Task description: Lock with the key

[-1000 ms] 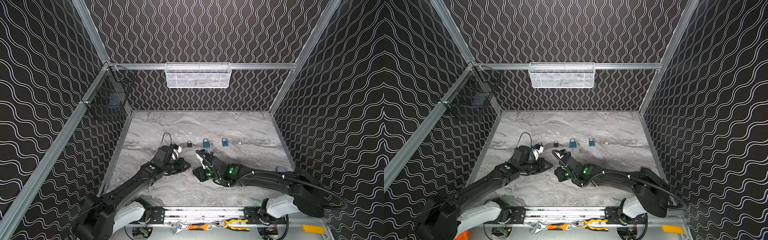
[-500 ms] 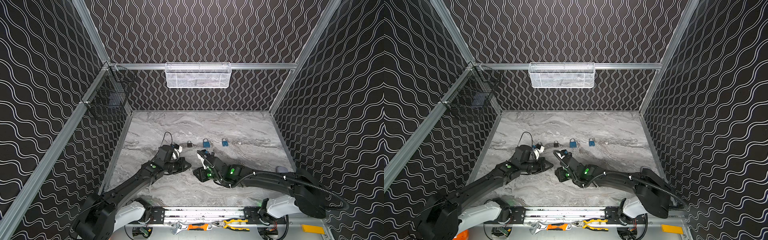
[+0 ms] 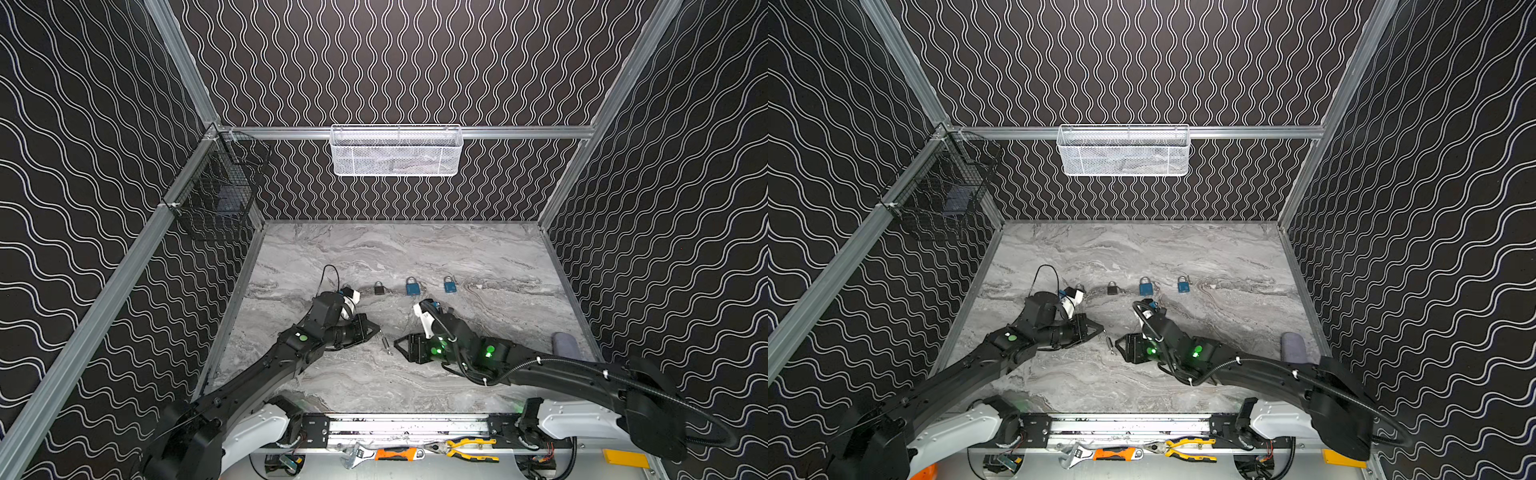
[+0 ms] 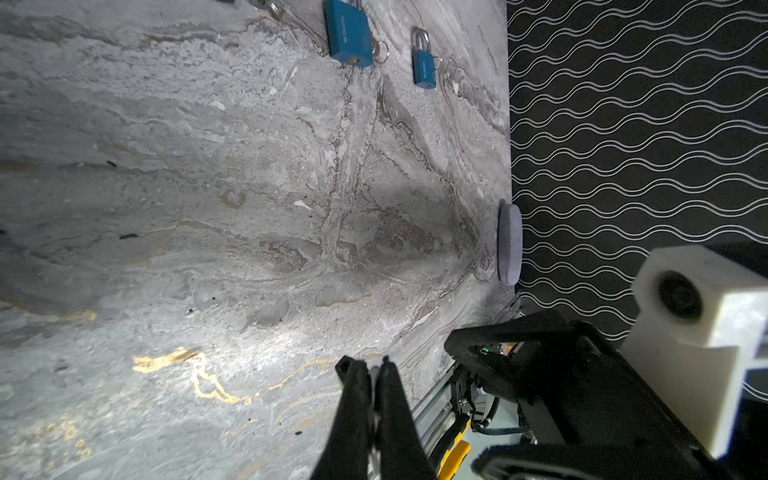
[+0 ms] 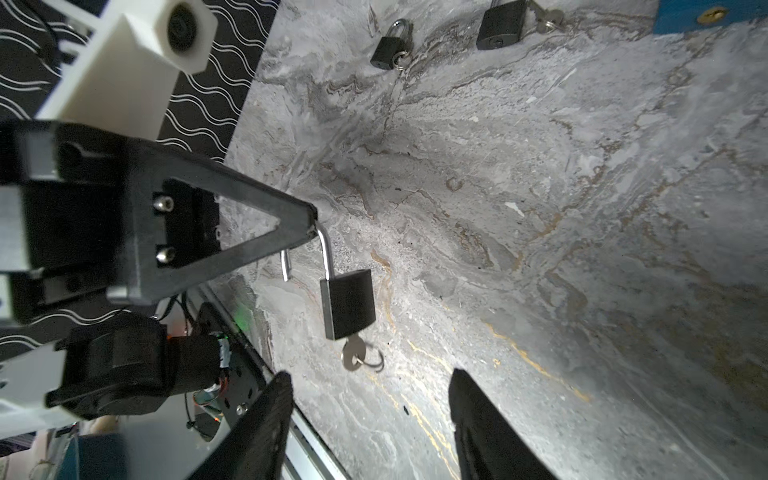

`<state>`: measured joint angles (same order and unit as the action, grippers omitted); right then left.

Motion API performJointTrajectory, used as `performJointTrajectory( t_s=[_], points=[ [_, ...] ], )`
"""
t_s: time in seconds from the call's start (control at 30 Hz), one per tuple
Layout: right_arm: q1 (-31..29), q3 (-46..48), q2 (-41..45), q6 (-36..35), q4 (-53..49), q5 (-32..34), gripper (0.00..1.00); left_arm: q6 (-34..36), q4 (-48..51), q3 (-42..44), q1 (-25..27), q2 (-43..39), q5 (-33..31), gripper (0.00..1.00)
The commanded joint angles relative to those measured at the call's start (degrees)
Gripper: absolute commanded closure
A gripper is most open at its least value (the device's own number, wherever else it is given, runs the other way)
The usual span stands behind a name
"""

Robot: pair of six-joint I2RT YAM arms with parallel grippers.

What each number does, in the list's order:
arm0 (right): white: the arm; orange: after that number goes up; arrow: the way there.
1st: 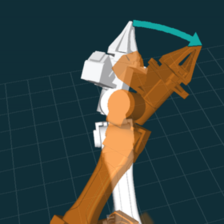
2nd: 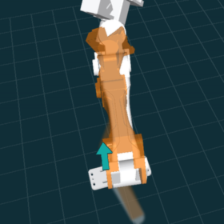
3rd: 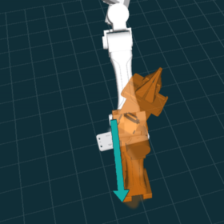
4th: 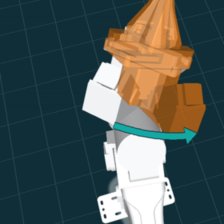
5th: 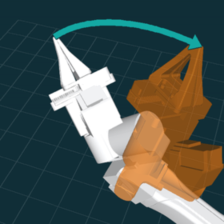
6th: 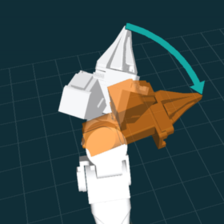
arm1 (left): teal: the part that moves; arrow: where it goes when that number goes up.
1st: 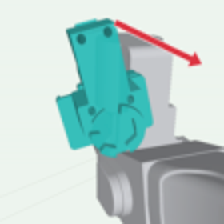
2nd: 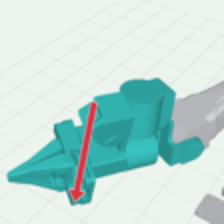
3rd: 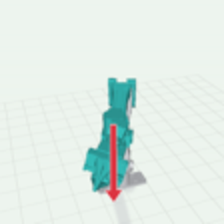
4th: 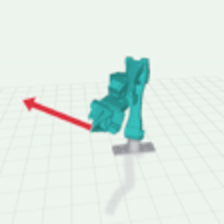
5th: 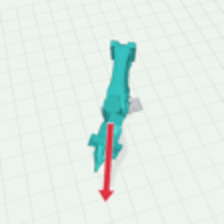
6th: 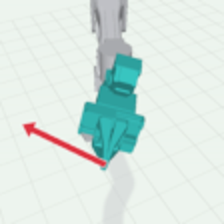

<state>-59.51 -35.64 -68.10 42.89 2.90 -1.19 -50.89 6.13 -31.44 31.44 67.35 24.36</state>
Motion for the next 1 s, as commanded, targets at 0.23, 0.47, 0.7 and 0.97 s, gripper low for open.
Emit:
performJointTrajectory(
  t_s=[0.23, 0.47, 0.7, 0.97],
  points=[
    [0.2, 14.3, 12.4, -8.0, 15.6, -0.6, 0.45, -8.2, -5.3, -1.1, 4.1, -1.8, -7.0, 1.00],
    [-2.1, 18.6, 14.1, -21.8, 19.1, 8.2, 0.47, -10.2, -5.5, -4.7, 10.3, 0.7, -11.6, 1.00],
    [-5.5, 18.5, 14.1, -28.3, 20.7, 15.0, 0.45, -11.6, -6.1, -6.4, 13.7, 2.6, -14.1, 1.00],
    [-7.8, 17.3, 10.7, -33.1, 23.3, 19.6, 0.45, -11.4, -6.1, -7.7, 15.2, 3.6, -14.6, 1.00]
  ],
)
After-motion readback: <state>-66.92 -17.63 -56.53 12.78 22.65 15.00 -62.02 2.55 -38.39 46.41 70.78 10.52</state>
